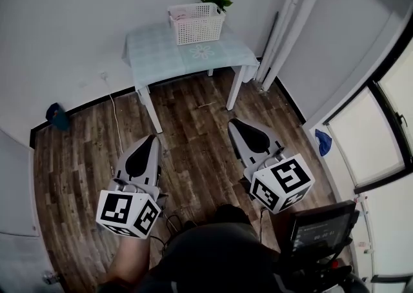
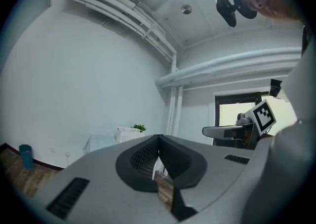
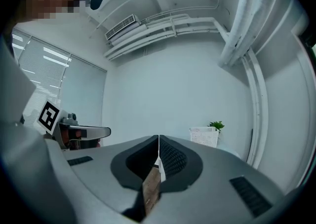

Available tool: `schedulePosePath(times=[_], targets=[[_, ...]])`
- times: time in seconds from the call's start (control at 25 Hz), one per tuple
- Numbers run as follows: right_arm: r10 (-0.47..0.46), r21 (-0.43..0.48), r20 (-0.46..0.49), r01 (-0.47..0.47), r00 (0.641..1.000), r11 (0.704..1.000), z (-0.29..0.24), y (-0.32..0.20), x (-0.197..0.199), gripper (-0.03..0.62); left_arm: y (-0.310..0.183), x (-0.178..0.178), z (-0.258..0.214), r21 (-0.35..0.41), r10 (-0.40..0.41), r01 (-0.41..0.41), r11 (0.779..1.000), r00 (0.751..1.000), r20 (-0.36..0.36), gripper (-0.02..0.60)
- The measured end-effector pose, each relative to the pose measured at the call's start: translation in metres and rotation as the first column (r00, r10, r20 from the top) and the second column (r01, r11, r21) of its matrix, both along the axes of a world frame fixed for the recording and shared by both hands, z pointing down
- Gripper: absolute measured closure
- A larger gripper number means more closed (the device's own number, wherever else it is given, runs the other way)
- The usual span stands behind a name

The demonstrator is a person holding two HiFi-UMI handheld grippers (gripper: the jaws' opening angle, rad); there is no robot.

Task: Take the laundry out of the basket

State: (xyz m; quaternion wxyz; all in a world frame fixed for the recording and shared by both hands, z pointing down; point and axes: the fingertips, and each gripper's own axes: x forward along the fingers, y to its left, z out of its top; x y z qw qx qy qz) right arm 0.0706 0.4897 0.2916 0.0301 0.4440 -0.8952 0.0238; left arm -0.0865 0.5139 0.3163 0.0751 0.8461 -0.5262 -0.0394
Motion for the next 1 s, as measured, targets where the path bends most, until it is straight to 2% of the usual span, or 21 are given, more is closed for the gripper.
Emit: schedulePosePath(times=[0.08, 0.2, 0.52, 0.76, 0.88, 1.0], targets=[[-0.001, -0.003, 0.000, 0.001, 1.000, 1.000, 0.000, -0.010, -0.001, 0.576, -0.010, 0.000, 0.003, -0.011, -0.002, 0.001, 1.000, 1.000, -0.004, 0.572], [-0.012, 0.007, 0.017, 0.012, 1.000, 1.000, -0.003, -0.031, 0.001, 0.576, -0.027, 0.006, 0.002, 0.001, -0.010, 0.010, 1.000, 0.999, 0.043, 0.572], [-0.059, 0.011, 0.075, 0.059, 0.995, 0.998, -0.004, -0.098, 0.004, 0.576, -0.080, 0.014, -0.014, 0.022, -0.034, 0.032, 0.999, 0.994, 0.103, 0.572], [-0.070, -0.019, 0.122, 0.073, 0.990, 0.997, 0.003, -0.198, 0.023, 0.576, -0.176, 0.024, -0.010, 0.002, -0.116, 0.117, 0.993, 0.982, 0.147, 0.572], [-0.056, -0.008, 0.122, 0.057, 0.991, 0.998, 0.000, -0.202, 0.027, 0.576, -0.179, 0.026, -0.009, 0.003, -0.109, 0.109, 0.994, 0.984, 0.140, 0.572], [-0.046, 0.030, 0.074, 0.044, 0.996, 0.999, 0.005, -0.196, 0.029, 0.576, -0.178, 0.032, 0.000, 0.009, -0.089, 0.088, 0.996, 0.987, 0.130, 0.572]])
